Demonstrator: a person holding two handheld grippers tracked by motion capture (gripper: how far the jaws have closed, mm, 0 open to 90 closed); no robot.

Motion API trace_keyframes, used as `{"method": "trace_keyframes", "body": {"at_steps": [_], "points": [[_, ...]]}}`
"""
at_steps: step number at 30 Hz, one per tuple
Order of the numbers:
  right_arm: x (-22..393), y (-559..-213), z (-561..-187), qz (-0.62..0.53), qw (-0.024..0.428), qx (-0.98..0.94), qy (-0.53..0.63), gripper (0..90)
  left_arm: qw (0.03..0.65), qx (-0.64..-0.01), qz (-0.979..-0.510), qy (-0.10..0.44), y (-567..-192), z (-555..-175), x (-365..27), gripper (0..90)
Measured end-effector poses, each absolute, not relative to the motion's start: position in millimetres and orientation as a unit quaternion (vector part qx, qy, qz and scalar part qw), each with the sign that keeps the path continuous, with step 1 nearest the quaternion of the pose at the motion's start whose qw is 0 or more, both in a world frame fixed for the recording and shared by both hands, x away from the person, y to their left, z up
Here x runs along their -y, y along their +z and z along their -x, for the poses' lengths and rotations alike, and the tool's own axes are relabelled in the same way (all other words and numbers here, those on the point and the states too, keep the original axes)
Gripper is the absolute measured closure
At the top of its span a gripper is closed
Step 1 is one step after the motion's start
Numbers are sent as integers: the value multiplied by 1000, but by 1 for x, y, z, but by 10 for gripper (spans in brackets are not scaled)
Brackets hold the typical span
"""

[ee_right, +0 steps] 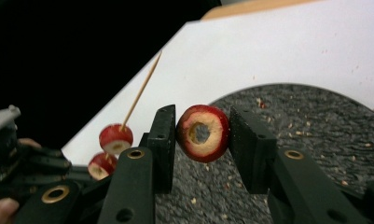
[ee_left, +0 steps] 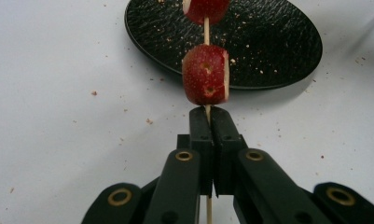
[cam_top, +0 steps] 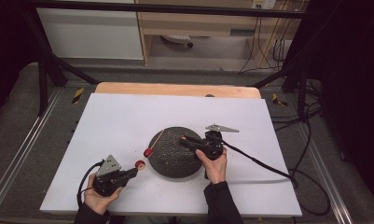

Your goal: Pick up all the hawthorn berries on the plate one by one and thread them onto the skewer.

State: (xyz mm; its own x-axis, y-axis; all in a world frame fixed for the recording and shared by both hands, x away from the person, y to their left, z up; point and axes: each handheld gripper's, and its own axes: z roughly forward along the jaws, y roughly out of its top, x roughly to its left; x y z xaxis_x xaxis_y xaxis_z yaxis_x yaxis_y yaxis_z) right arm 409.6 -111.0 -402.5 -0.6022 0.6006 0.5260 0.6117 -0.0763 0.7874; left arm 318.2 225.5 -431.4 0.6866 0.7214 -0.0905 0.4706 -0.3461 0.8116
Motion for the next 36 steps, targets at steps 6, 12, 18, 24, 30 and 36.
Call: {"method": "trace_keyframes", "body": {"at_steps": [6, 12, 18, 24, 30, 36], "points": [[112, -411, -406, 454, -1, 630, -631, 632, 441, -371, -804, 144, -432, -316, -220, 884], [110, -417, -405, 461, -19, 583, -668, 633, 450, -377, -797, 146, -432, -313, -215, 883], [107, -421, -404, 460, -35, 545, -700, 633, 454, -382, -792, 143, -432, -312, -208, 883], [104, -424, -405, 463, -50, 513, -721, 634, 457, -385, -789, 144, -431, -310, -201, 883], [104, -422, -406, 464, -61, 484, -739, 633, 460, -383, -789, 143, -428, -311, -194, 883], [107, -418, -410, 461, -67, 465, -752, 634, 463, -378, -789, 140, -425, -310, -183, 883]]}}
